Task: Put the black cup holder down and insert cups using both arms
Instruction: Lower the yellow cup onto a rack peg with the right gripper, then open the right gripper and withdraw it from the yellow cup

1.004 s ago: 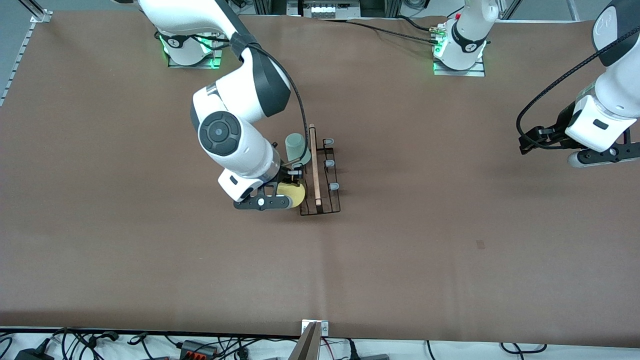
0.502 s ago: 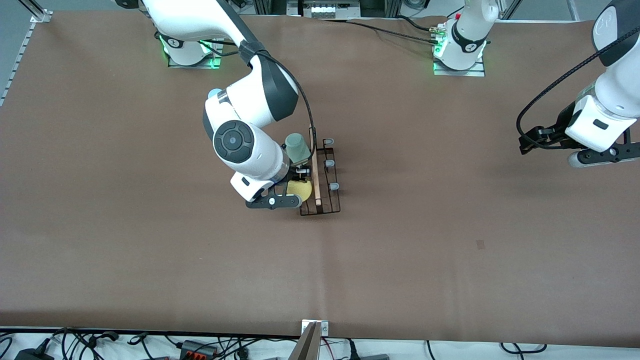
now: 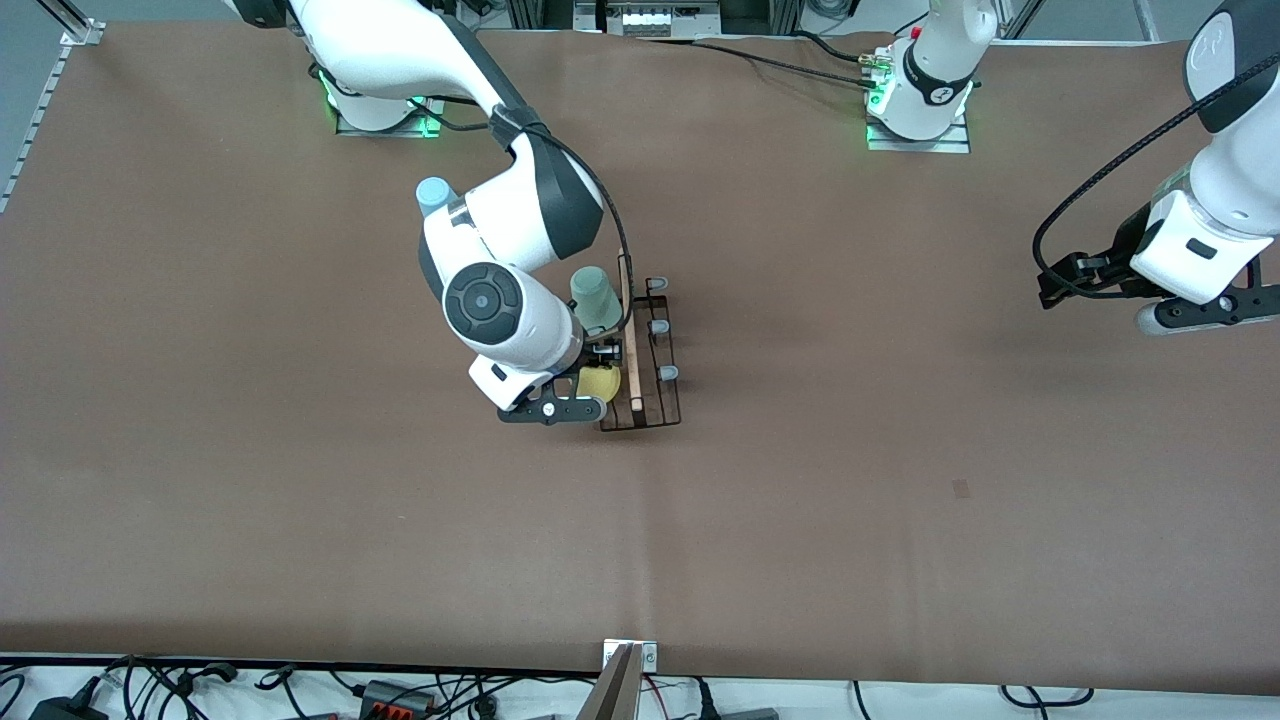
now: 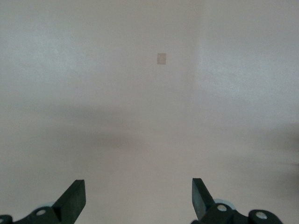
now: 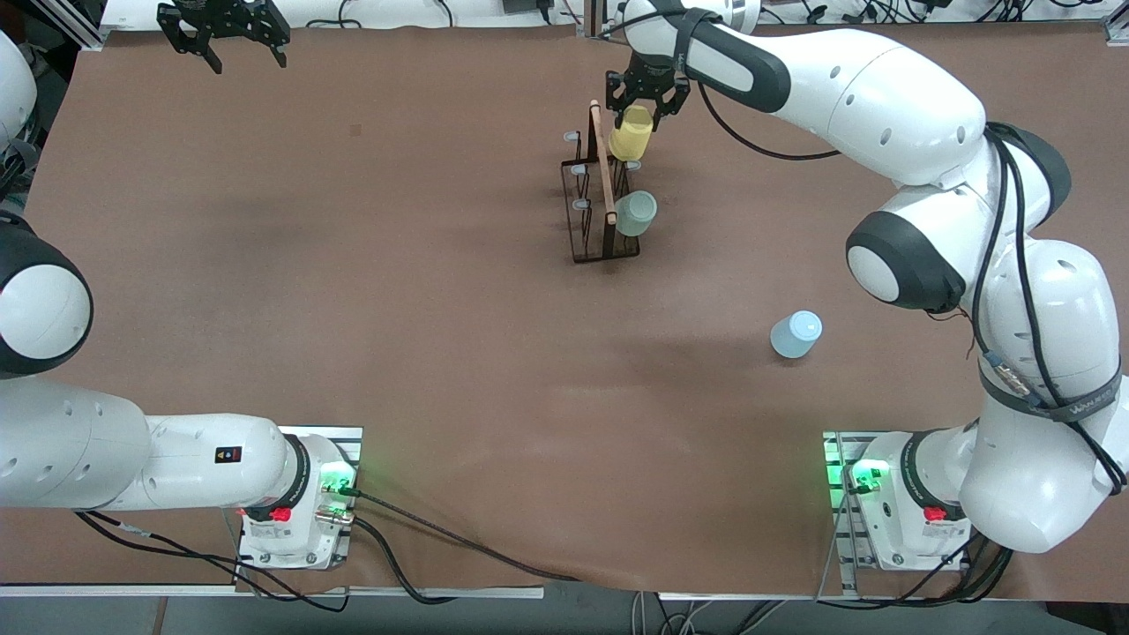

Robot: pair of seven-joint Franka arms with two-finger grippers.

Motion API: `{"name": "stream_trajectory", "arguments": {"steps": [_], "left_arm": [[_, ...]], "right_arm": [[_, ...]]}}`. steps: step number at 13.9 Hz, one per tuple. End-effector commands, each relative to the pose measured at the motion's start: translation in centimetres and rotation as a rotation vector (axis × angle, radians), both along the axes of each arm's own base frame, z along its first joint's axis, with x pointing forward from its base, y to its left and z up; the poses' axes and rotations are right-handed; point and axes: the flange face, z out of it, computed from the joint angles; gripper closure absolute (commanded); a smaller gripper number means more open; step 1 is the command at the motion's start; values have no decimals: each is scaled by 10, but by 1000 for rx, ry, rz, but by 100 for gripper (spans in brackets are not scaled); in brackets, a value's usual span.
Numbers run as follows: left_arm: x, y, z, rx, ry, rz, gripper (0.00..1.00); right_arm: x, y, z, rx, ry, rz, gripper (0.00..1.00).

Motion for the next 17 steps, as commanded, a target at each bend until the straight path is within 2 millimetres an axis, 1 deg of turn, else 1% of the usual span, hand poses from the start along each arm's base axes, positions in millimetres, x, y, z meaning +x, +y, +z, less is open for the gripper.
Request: {"name": "stream_trajectory", "arguments": {"steps": [1, 2, 3, 4, 5, 7, 9, 12, 13, 14, 16, 17], "left_arm": [[2, 1, 6, 16, 1, -20, 0], [2, 1, 6, 16, 1, -20, 0], [2, 1, 6, 16, 1, -20, 0], [2, 1, 6, 16, 1, -20, 0], [2, 1, 6, 16, 1, -20, 0], [2, 1, 6, 16, 1, -20, 0], [2, 1, 6, 16, 1, -20, 0], [2, 1, 6, 16, 1, -20, 0], [2, 1, 6, 16, 1, -20, 0], [2, 2, 6, 16, 1, -18, 0], [2, 2, 6, 15, 1, -18, 0], [2, 2, 6, 15, 1, -18, 0]], "right_arm": [[0, 5, -6, -12, -12, -2, 75], [0, 6, -8, -14, -11, -2, 75], [1, 6, -9, -13, -15, -4, 65], [1, 5, -11, -15, -16, -10, 15], [2, 6, -11, -15, -16, -12, 0], [7, 0, -4, -9, -30, -21, 0], [13, -11, 10, -9, -43, -34, 0], [33, -60, 51, -49, -83, -80, 0], [36, -76, 75, -49, -101, -83, 0], [43, -99, 90, -64, -109, -90, 0], [51, -146, 100, -138, -84, -71, 0], [55, -166, 119, -145, -106, -54, 0]]}}
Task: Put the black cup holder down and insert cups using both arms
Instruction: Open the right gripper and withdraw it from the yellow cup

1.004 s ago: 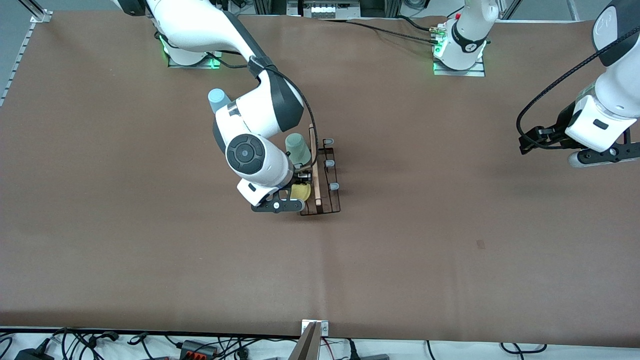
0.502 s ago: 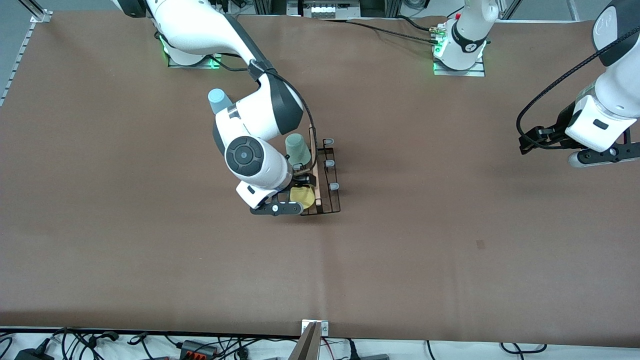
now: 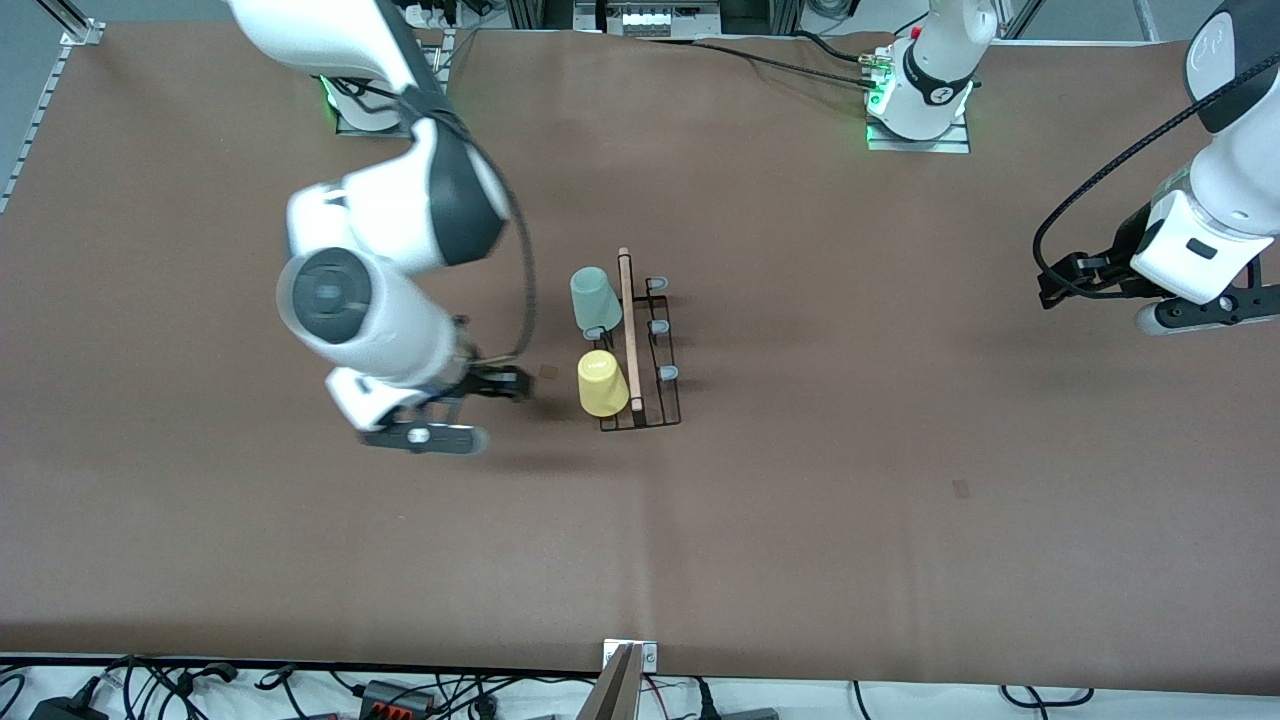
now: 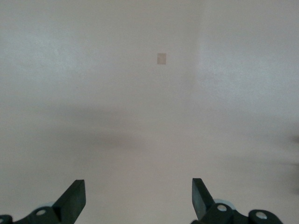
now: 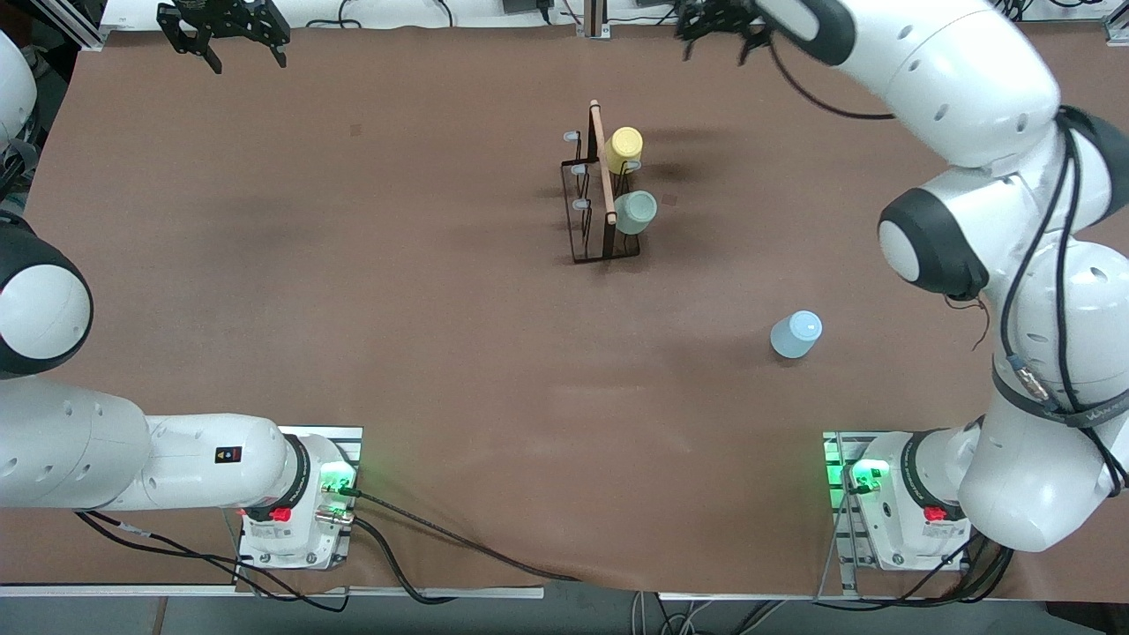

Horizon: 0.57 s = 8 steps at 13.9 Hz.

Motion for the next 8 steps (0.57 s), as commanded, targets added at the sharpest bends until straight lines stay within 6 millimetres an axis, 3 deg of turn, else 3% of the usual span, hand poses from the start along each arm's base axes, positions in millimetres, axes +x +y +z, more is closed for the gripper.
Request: {"name": "stream_trajectory", "arguments": {"steps": [1, 3, 6, 8], "left_arm": [[2, 1, 6, 15, 1, -20, 0], [2, 2, 6, 16, 1, -18, 0], [2, 1, 6, 15, 1, -20, 0], [2, 2, 6, 15, 1, -18, 0]], "right_arm": [[4, -42, 33, -33, -22, 55, 0], [6, -58, 48, -30, -43, 55, 0], [11, -79, 55, -42, -58, 22, 0], [16, -104, 65, -25, -66, -10, 0]]}}
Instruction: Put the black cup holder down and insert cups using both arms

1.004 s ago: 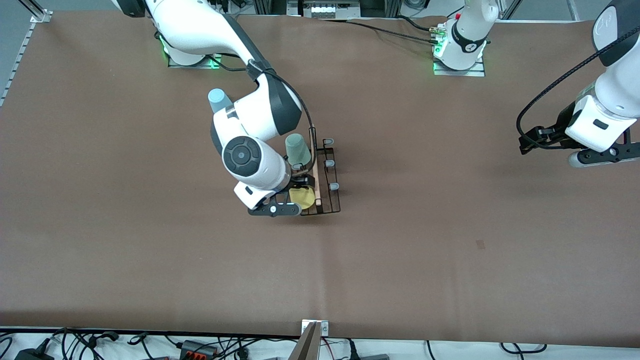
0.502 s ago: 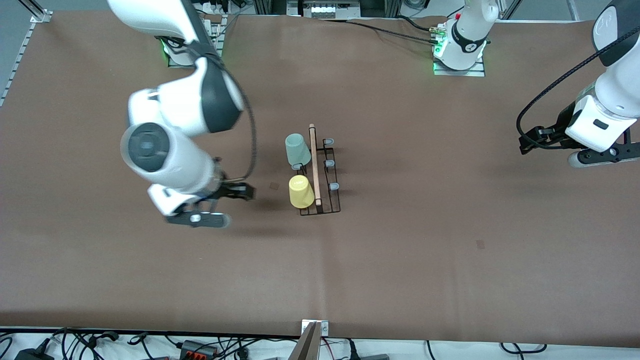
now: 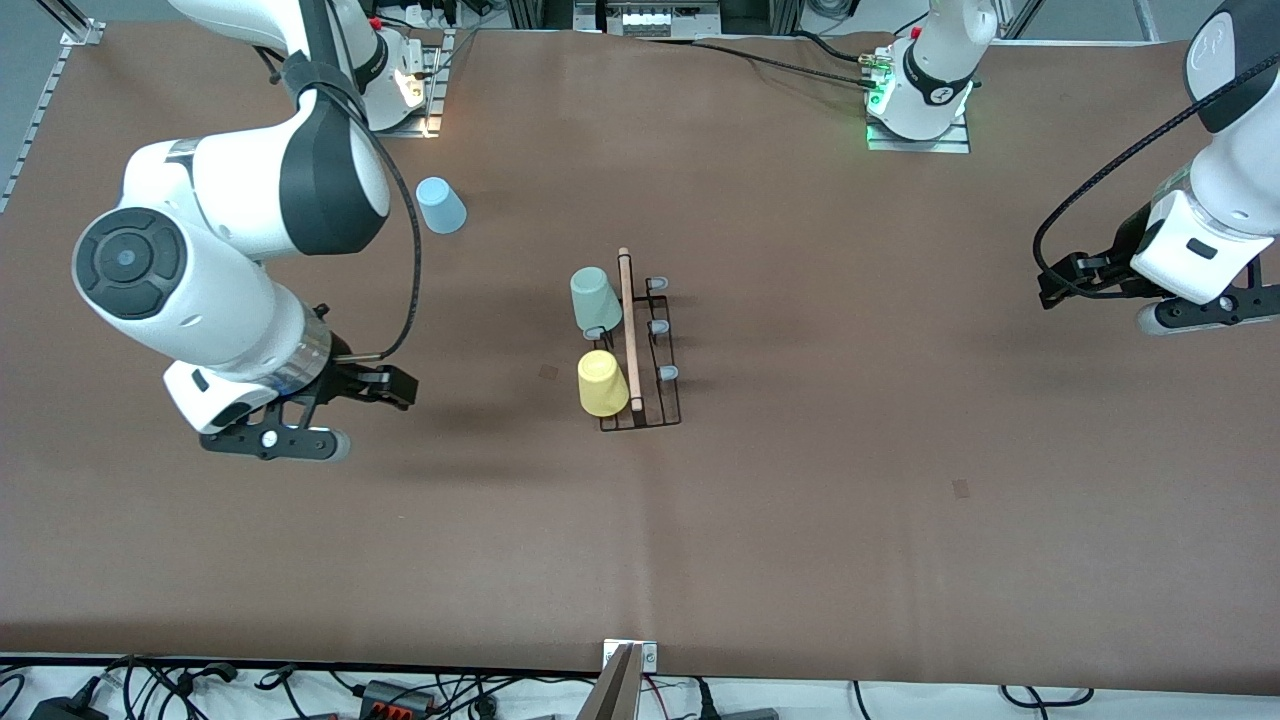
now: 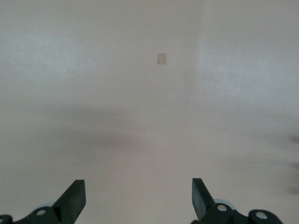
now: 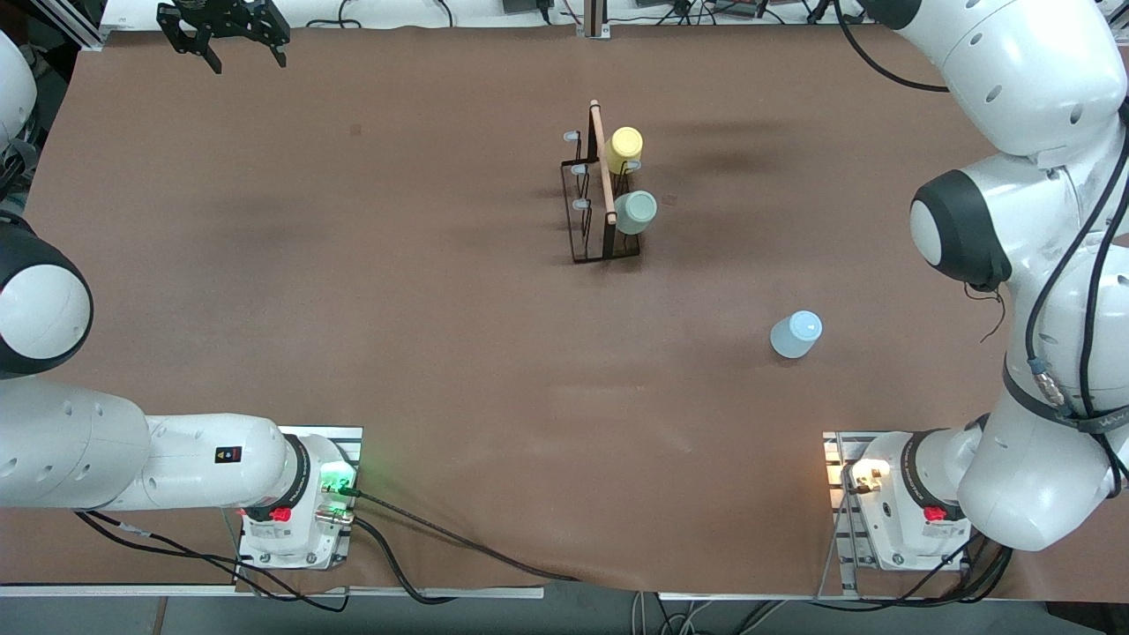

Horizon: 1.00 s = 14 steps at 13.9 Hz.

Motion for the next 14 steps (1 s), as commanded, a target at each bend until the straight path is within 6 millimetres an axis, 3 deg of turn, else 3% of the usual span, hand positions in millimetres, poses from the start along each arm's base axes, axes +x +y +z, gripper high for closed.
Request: {"name": "stream_trajectory", "arguments": {"steps": [1, 4, 6, 10, 13, 14], "left_arm": [[2, 2, 6, 15, 2, -18, 0], [2, 2, 6, 15, 2, -18, 0], [2, 2, 6, 15, 2, -18, 0], [2, 2, 6, 15, 2, -18, 0], [2, 2, 6, 15, 2, -18, 0], [2, 2, 6, 15, 2, -18, 0]], "right_arm": [[4, -42, 21, 31, -18, -36, 0], [5, -104, 35, 123, 1, -77, 0], [-12, -138, 52, 63, -26, -62, 0], [-39, -223, 63, 35, -35, -23, 0], [-46, -245, 77, 7, -45, 26, 0], [-47, -242, 79, -4, -49, 29, 0]]}}
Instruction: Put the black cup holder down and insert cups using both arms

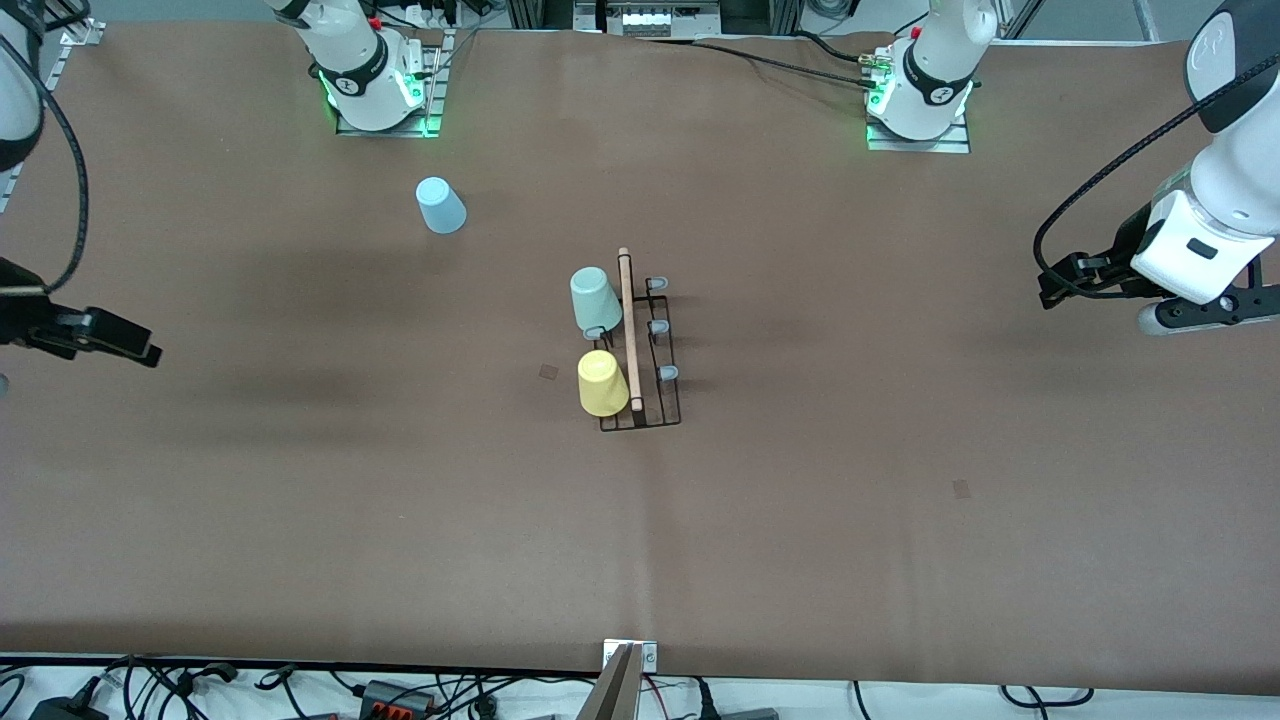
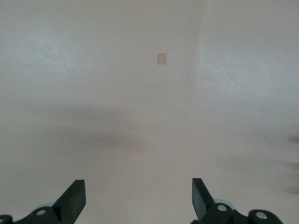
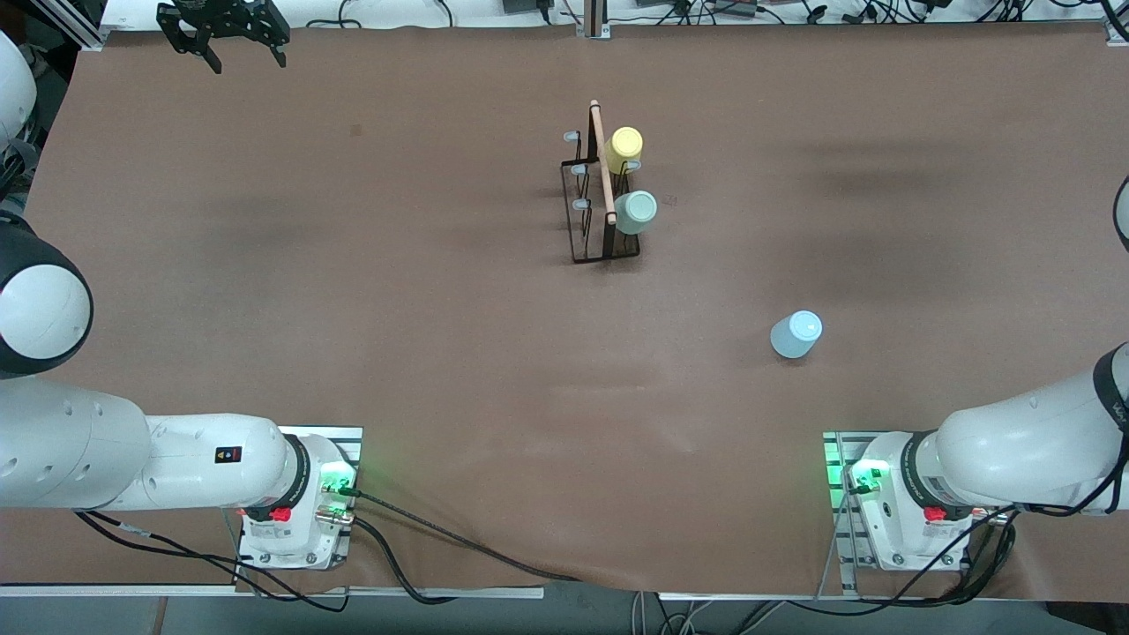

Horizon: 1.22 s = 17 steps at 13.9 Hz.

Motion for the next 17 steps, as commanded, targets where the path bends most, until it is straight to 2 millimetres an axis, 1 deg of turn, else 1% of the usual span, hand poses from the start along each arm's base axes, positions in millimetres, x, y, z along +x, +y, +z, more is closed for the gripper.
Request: {"name": "stream_trajectory", "arguments": {"steps": [1, 3, 6, 8, 9, 10, 11, 13, 15, 17], "left_arm": [[2, 2, 6, 15, 2, -19, 0], [2, 2, 6, 15, 2, -19, 0], [2, 2, 6, 15, 2, -19, 0], [2, 3, 6, 15, 2, -17, 0], [2, 3, 6, 15, 2, -17, 0], [2, 3, 6, 15, 2, -17, 0], [2, 3, 6, 15, 2, -19, 0], [2, 3, 6, 15, 2, -17, 0], [2, 3, 5, 15, 3, -17, 0], [2, 3, 6, 15, 2, -17, 0]], "right_arm": [[-8, 1, 7, -36, -13, 23, 0], [-14, -1, 13, -35, -7, 19, 0], [-21, 0, 7, -33, 35, 19, 0], [-35, 3, -1, -30, 29, 23, 0], [-46, 4, -10, -30, 16, 26, 0], [-55, 4, -15, -30, 7, 28, 0], [-61, 4, -18, -28, 16, 28, 0], [-65, 2, -13, -30, 19, 42, 0], [-74, 0, 1, -29, 10, 57, 0], [-79, 0, 0, -27, 22, 53, 0]]}}
